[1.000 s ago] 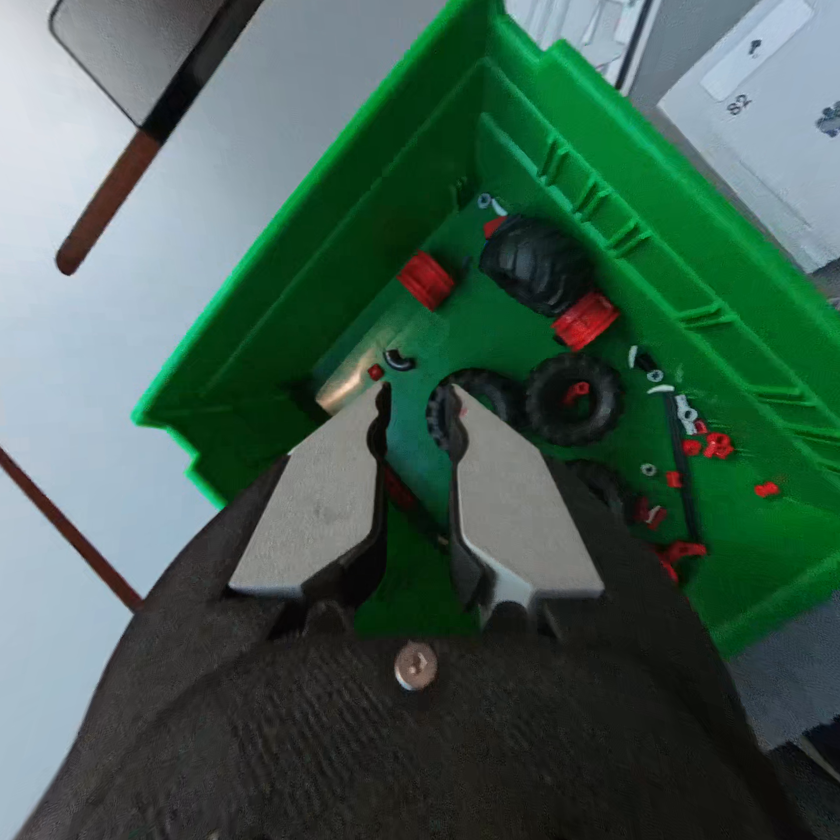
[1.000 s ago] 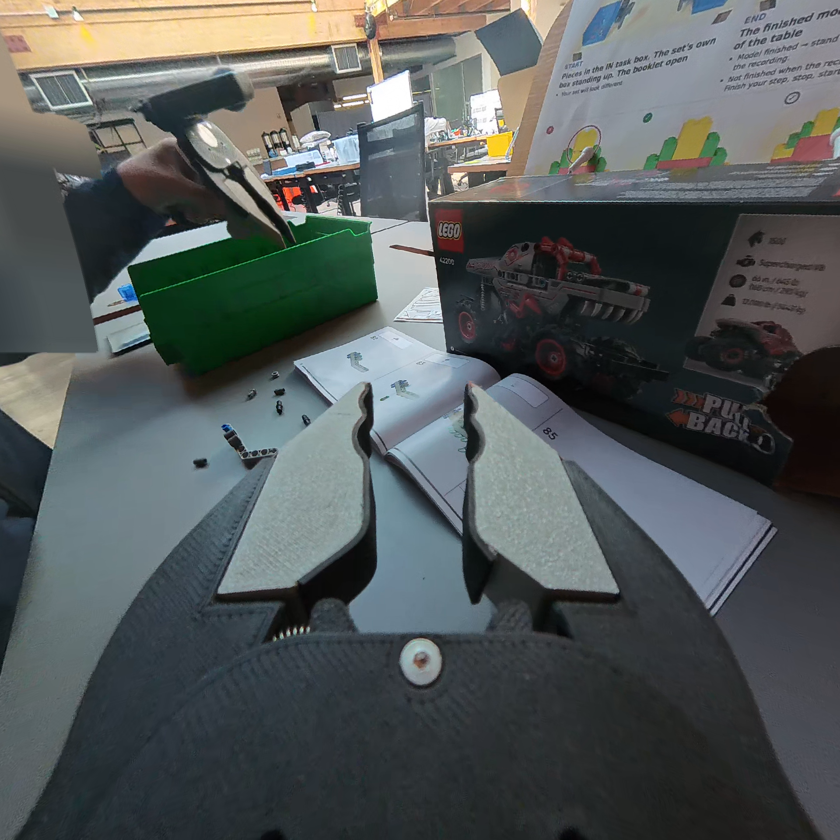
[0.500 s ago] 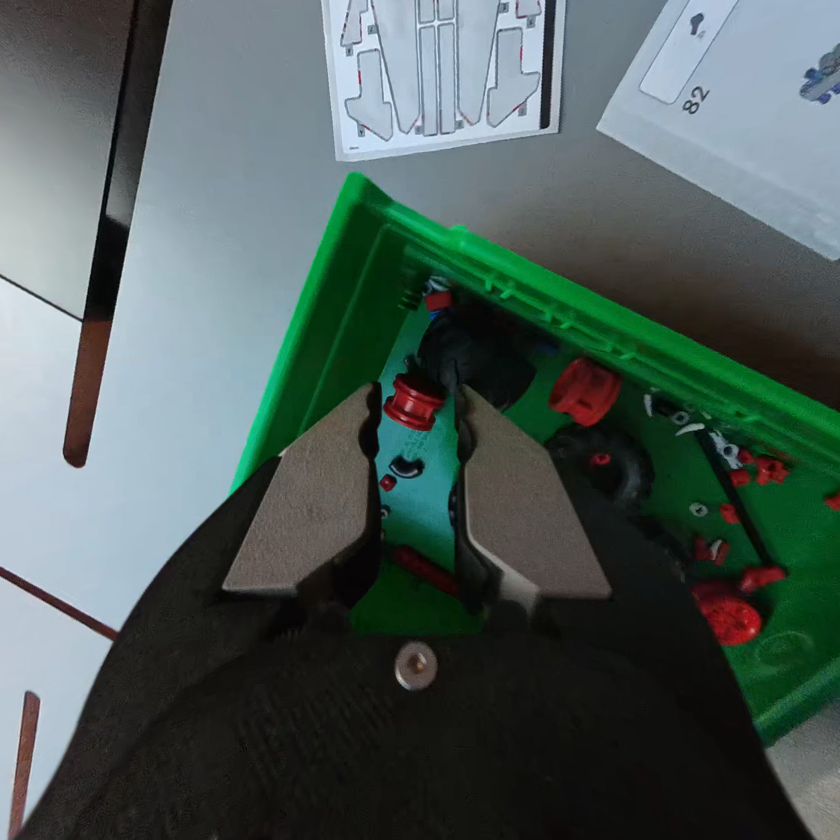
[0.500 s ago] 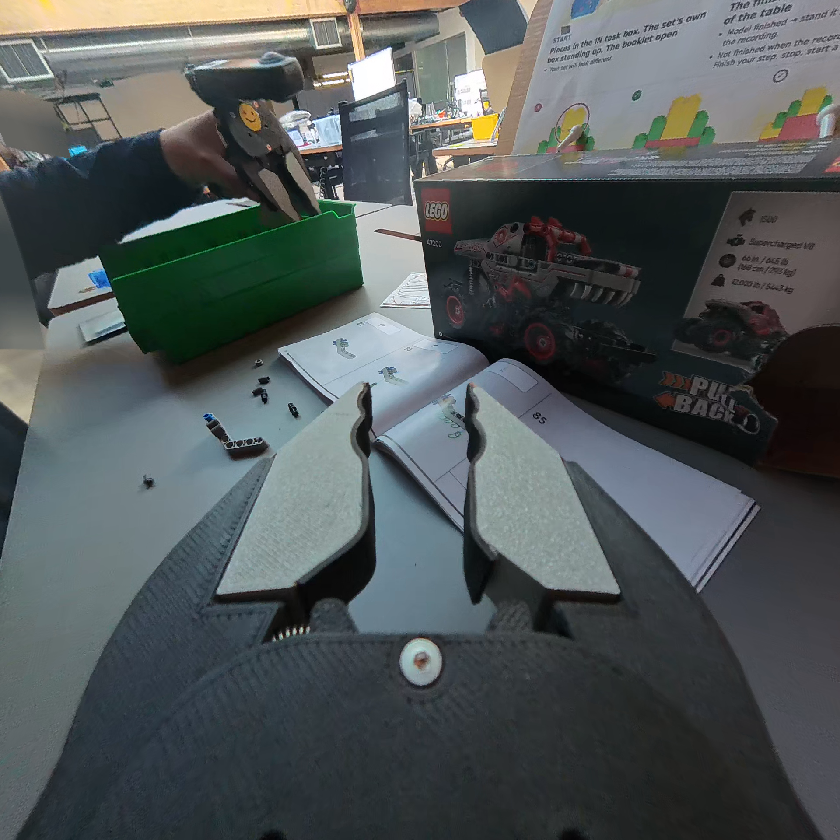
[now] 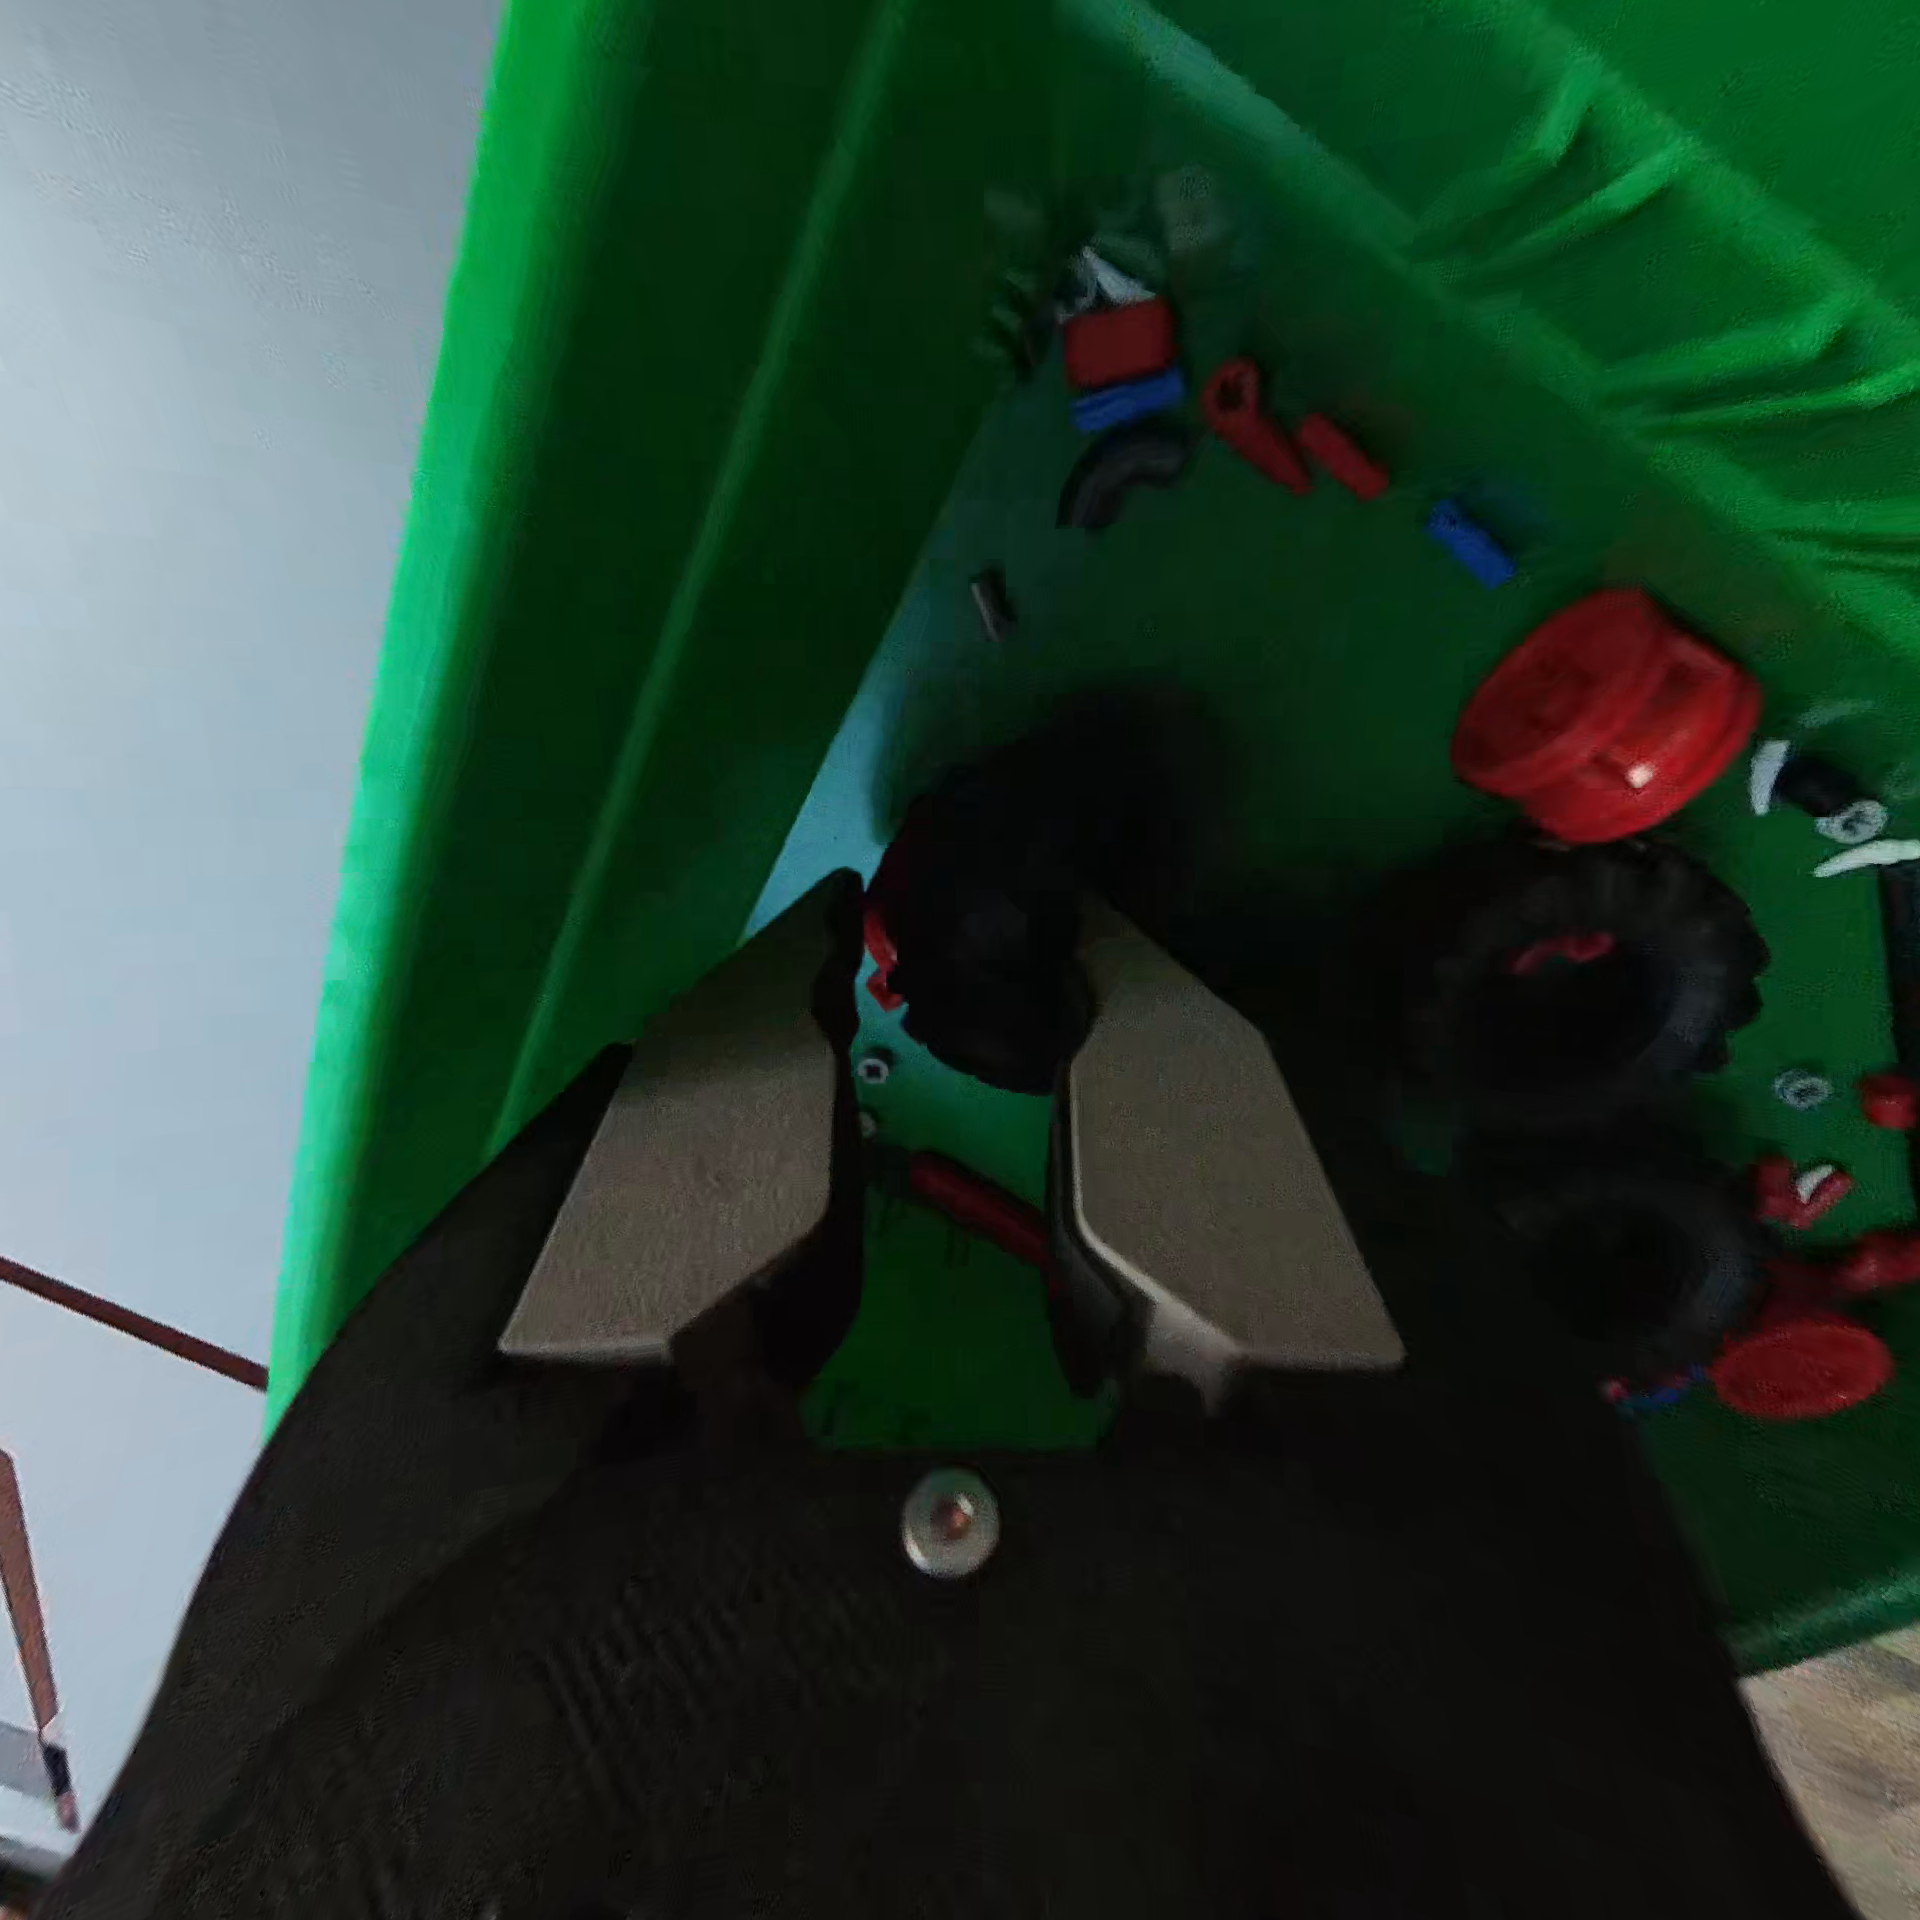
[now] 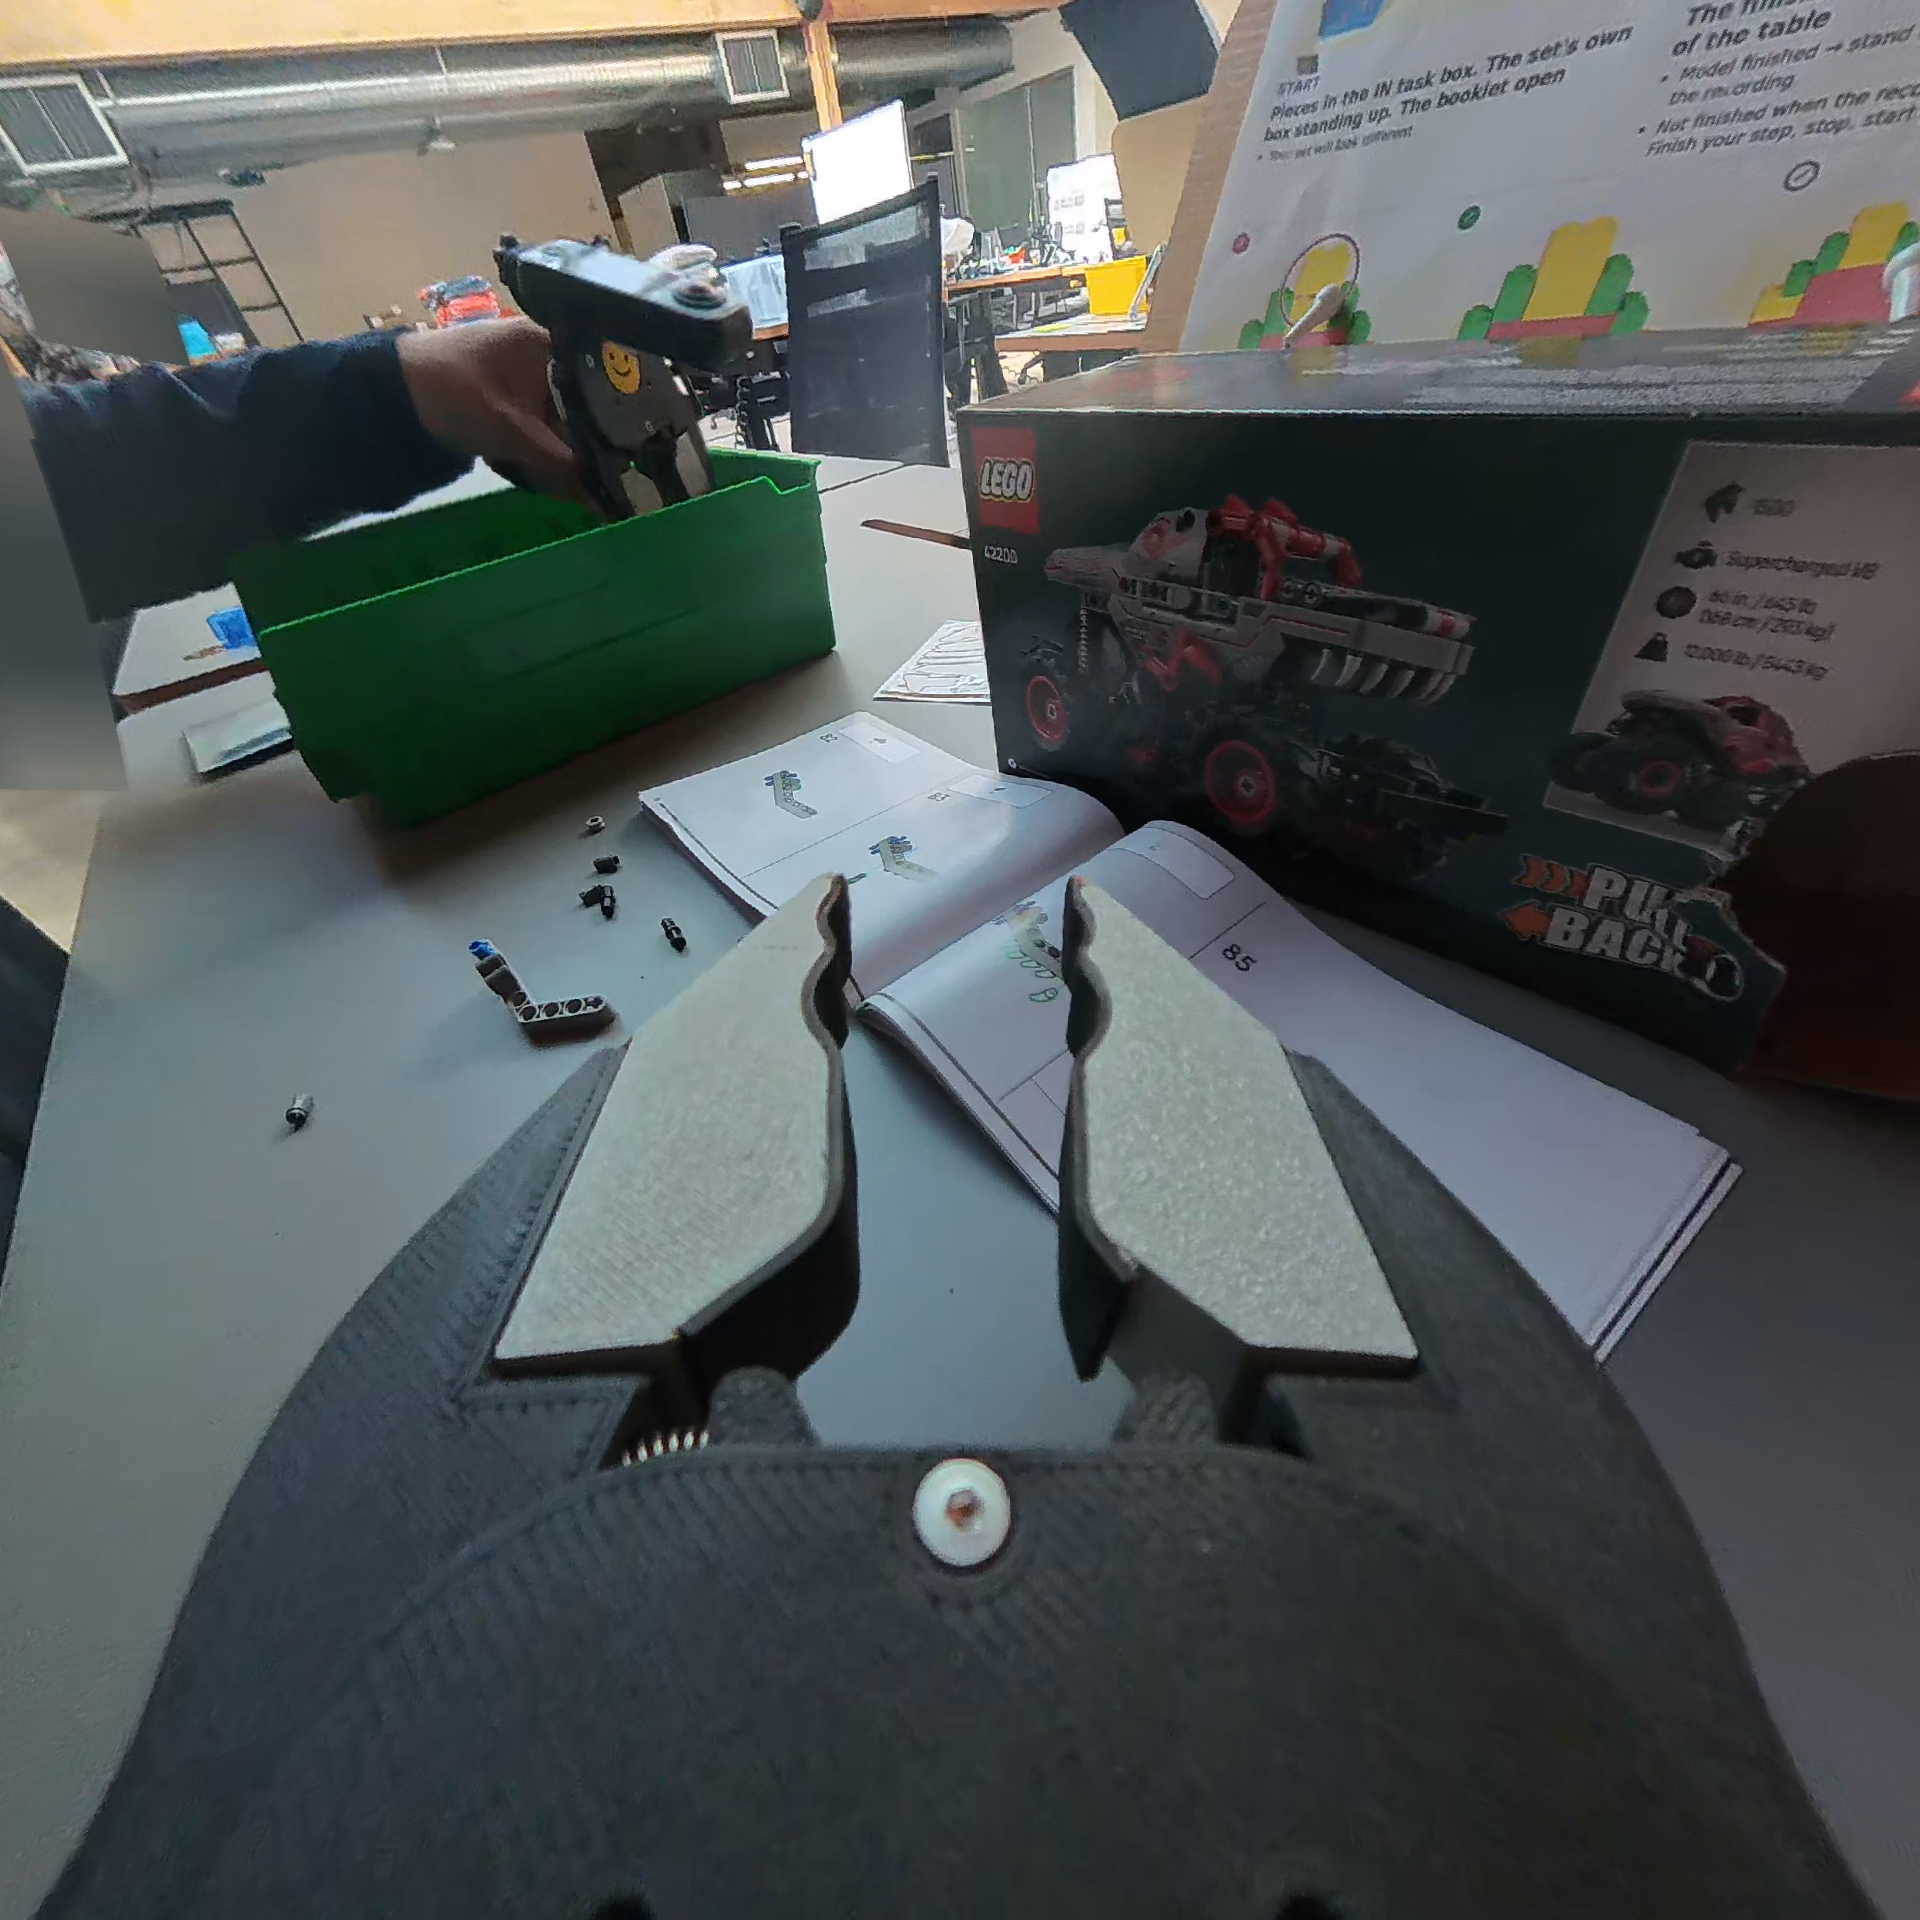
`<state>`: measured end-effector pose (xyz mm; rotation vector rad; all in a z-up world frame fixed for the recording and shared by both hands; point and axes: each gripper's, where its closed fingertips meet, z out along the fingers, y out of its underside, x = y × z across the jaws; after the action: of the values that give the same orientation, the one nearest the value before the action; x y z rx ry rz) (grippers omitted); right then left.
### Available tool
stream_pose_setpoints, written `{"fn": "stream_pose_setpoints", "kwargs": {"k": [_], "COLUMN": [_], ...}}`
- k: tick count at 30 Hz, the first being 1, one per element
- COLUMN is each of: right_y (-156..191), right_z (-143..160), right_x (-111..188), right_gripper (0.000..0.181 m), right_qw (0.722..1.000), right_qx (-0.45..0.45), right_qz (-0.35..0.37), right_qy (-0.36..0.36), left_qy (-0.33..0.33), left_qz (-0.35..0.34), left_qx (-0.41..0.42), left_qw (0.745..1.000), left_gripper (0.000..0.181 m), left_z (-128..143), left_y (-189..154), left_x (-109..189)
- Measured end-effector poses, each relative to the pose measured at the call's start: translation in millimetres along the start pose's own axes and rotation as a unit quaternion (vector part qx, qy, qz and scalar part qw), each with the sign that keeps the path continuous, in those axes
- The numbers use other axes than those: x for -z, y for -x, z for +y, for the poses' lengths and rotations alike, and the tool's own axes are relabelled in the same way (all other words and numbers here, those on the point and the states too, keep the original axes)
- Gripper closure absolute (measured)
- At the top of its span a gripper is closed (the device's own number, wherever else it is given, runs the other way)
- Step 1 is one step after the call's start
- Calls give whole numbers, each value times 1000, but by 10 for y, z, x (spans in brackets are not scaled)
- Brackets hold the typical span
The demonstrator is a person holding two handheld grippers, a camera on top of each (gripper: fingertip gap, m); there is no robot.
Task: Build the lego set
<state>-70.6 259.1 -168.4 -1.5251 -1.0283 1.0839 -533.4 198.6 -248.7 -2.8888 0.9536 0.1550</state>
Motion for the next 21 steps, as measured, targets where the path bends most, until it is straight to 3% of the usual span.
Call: {"fn": "stream_pose_setpoints", "kwargs": {"k": [6,7,11,14,17,20,21], "right_y": [10,23,69,92,98,103,105], "right_z": [-50,-54,-78,-89,-99,-123,-129], "right_x": [34,32,33,49,73,87,88], "right_gripper": [144,144,144,144,144,144,144], "right_qw": [1000,1000,1000,1000,1000,999,999], "right_qx": [-4,-2,5,5,5,2,2], "right_qz": [-7,-9,-16,-19,-19,-23,-24], "right_qy": [-12,-12,-14,-18,-21,-27,-28], "left_qy": [130,119,5,-75,-80,-103,-81], "left_qz": [-69,-78,-37,-45,-3,17,9], "left_qx": [2,5,46,56,73,64,60], "left_qw": [989,990,998,995,994,993,995], "left_gripper": [148,148,144,139,146,163,170], "left_z": [560,546,148,-194,-274,-406,-360], "left_y": [87,108,43,139,97,33,36], "left_x": [80,97,243,369,302,228,168]}}
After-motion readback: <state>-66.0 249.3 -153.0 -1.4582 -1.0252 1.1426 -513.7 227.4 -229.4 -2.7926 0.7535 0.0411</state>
